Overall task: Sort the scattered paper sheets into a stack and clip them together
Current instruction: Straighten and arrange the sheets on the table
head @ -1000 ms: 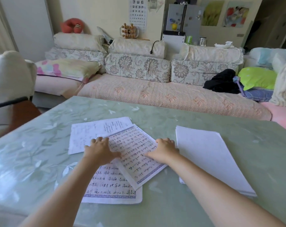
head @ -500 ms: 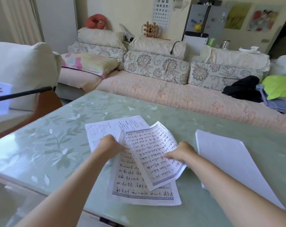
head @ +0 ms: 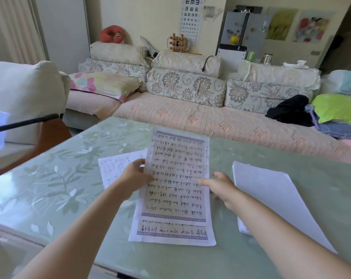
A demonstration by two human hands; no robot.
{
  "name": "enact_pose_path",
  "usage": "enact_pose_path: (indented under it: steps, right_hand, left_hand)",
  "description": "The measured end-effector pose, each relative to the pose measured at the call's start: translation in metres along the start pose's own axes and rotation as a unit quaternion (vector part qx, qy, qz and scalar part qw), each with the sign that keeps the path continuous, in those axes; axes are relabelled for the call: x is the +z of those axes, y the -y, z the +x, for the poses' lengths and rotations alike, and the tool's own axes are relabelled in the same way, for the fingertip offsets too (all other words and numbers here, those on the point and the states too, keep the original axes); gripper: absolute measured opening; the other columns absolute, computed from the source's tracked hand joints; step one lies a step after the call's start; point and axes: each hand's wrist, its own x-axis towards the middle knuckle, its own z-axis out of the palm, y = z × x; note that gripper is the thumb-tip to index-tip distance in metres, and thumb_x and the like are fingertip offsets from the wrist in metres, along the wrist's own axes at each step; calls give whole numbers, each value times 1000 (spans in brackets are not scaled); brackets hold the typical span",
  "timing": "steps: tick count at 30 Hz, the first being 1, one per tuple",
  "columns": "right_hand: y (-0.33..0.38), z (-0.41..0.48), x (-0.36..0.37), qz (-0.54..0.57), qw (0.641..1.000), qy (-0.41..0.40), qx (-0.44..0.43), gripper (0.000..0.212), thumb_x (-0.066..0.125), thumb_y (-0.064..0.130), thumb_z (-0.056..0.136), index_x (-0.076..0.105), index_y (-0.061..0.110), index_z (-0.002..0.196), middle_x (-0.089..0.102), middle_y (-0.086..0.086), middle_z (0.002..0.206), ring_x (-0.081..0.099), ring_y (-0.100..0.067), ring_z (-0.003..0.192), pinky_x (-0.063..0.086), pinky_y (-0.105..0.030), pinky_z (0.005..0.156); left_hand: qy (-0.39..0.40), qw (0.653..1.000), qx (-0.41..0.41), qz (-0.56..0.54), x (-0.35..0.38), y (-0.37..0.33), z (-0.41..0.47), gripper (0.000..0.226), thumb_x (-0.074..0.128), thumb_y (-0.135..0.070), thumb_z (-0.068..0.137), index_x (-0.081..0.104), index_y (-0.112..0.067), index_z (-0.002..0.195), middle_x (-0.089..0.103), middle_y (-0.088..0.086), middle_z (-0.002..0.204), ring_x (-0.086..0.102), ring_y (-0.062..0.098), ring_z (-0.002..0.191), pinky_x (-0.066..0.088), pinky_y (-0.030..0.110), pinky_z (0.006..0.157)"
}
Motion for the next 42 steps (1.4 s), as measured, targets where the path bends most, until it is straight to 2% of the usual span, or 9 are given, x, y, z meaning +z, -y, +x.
enact_pose_path:
  steps: [4,7,12,20,28,32,35,38,42]
  right_hand:
    - [8,12,15,31,999,16,8,60,83,29,78,51,4,123,63,0,119,58,-19,109,45,-35,100]
    - [9,23,30,8,1000,-20,-5,39,82,14,80,58,6,110,66,-1,106,60,-19,99,47,-30,89]
    - [7,46,48,-19,997,-68,-15,26,79,5,78,66,11,99,70,-2,94,67,-17,82,56,-29,71]
    - [7,67,55,12,997,-61,-48,26,76,4,80,68,13,103,72,1,96,69,-18,88,57,-33,78]
    - [13,64,52,58,996,-42,-51,23,74,3,83,67,17,100,72,0,97,69,-19,89,56,-33,76]
    - [13,56,47,102,994,-41,-15,23,73,0,84,66,12,103,72,-5,100,69,-27,92,57,-41,84]
    - [10,48,42,125,990,-63,25,18,71,-4,85,64,13,89,70,-9,98,68,-30,89,57,-41,79]
    - [3,40,36,125,989,-65,53,21,70,-6,84,61,12,84,69,-12,99,67,-32,91,56,-41,79]
    - [-6,34,32,89,993,-45,64,32,74,-7,79,66,5,108,72,-12,105,68,-31,96,57,-44,88]
  left_hand:
    - [20,999,34,-17,-2,5,13,43,52,15,82,63,-19,106,74,4,93,71,21,88,59,35,74]
    - [-44,985,81,148,-14,19,36,49,40,9,83,62,-23,112,71,-5,105,65,17,99,53,30,86]
    - [-167,859,38,482,-69,51,74,62,59,-45,86,41,-24,141,45,4,144,35,28,134,35,41,104]
    - [-102,842,-58,527,-108,43,104,120,62,-86,57,28,-16,149,31,13,152,25,33,142,31,48,110]
    - [-59,900,-57,429,-86,25,97,46,70,-33,83,59,-7,119,59,7,109,54,25,91,42,32,74]
    - [-37,991,-40,125,-66,24,74,53,68,-8,69,51,-15,118,60,14,108,63,31,95,58,42,78]
    - [64,993,-90,-37,-47,28,43,45,60,4,81,49,-6,124,66,20,108,71,33,89,61,43,71]
    - [143,976,-144,-74,-41,18,15,21,52,-13,96,60,2,109,73,15,84,72,27,71,60,35,64]
    - [130,972,-166,-99,-60,18,16,61,42,-46,98,70,7,105,70,23,96,66,30,79,54,35,75]
